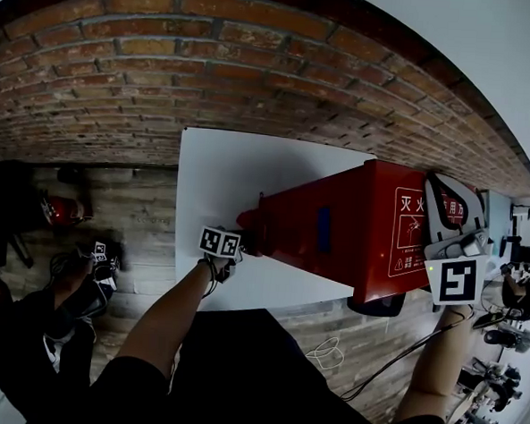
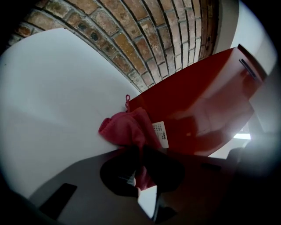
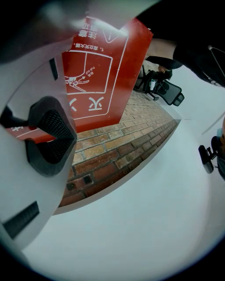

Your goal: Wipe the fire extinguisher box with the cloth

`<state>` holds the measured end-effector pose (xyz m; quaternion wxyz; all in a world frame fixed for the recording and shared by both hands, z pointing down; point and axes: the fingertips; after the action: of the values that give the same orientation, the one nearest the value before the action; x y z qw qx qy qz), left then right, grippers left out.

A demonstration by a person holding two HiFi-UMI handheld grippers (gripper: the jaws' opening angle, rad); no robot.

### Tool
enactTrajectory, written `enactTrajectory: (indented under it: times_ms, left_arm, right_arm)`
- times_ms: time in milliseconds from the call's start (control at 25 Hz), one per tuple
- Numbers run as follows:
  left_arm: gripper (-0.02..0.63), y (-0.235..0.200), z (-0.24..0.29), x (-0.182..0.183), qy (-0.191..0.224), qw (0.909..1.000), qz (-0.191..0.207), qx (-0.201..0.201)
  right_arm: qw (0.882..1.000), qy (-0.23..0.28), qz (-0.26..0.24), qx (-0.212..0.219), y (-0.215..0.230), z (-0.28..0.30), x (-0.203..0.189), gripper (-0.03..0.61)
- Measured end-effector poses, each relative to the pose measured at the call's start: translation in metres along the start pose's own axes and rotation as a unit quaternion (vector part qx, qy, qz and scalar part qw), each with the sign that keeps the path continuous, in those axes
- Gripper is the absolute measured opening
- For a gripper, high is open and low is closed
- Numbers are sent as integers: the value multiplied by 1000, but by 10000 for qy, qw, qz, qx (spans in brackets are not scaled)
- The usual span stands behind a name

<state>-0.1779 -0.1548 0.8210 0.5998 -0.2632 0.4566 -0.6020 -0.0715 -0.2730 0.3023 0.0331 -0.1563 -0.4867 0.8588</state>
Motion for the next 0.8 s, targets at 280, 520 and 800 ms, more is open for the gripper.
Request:
enactTrajectory:
  times_ms: [280, 520, 800]
  left_arm:
    - [63, 1, -4, -9, -4, 10000, -33, -24]
    - [63, 6, -8, -11, 83, 9999, -9, -92]
    - [63, 17, -16, -8, 244, 9993, -61, -261]
  right_arm:
    - [10000, 3, -34, 0, 0, 0, 1, 20]
    - [10000, 15, 13, -6, 0, 0, 1, 20]
    - [10000, 25, -26, -1, 1, 0, 2, 20]
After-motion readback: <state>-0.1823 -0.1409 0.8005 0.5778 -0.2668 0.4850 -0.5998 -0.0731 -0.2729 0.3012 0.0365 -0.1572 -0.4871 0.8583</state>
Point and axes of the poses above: the fingertips, and each gripper's own axes: z forward along the fingers, y to its right, x out of its top, and after that the axes turned 6 degrees about -z, right-handed
